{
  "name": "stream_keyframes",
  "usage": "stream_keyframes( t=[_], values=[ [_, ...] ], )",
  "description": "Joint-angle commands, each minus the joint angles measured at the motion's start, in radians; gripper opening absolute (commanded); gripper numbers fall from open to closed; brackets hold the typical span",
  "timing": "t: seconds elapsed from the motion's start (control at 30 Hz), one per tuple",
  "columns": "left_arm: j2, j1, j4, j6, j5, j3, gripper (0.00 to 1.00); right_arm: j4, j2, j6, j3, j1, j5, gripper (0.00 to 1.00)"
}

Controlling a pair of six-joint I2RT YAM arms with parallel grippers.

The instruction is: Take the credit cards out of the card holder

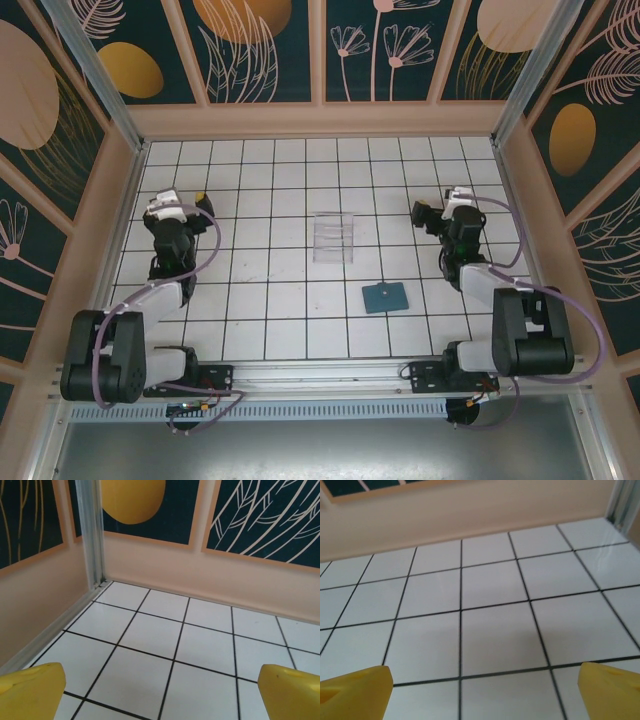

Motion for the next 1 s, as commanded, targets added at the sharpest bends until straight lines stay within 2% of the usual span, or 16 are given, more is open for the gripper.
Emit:
stream_keyframes(
  t=[0.0,0.13,0.27,0.43,0.57,0.73,0.87,0.97],
  values=[
    [-0.020,-0.027,-0.248,-0.107,0.079,0.085,0.99,-0.342,-0.038,0.111,0.096,0.025,0.010,0.95],
    [-0.024,-0.099,-0.429,-0.107,0.116,0.162,0.98,-0.606,-0.017,0.260,0.195,0.028,-0.064,0.93],
    [-0.048,-0.138,-0.542,-0.144,0.162,0.191,0.97,-0.777,0.015,0.367,0.236,0.040,-0.183,0.88],
    [-0.075,-0.152,-0.630,-0.210,0.277,0.202,0.95,-0.900,0.023,0.466,0.220,0.175,-0.178,0.88],
    [-0.114,-0.169,-0.655,-0.233,0.334,0.194,0.95,-0.923,0.010,0.552,0.175,0.237,-0.222,0.87],
    [-0.153,-0.173,-0.692,-0.234,0.368,0.186,0.95,-0.980,-0.073,0.616,0.111,0.263,-0.120,0.87],
    [-0.171,-0.173,-0.723,-0.230,0.391,0.189,0.94,-0.951,-0.115,0.630,0.047,0.270,-0.195,0.87],
    [-0.182,-0.173,-0.740,-0.238,0.397,0.194,0.94,-0.943,-0.123,0.640,0.045,0.320,-0.222,0.87]
  ],
)
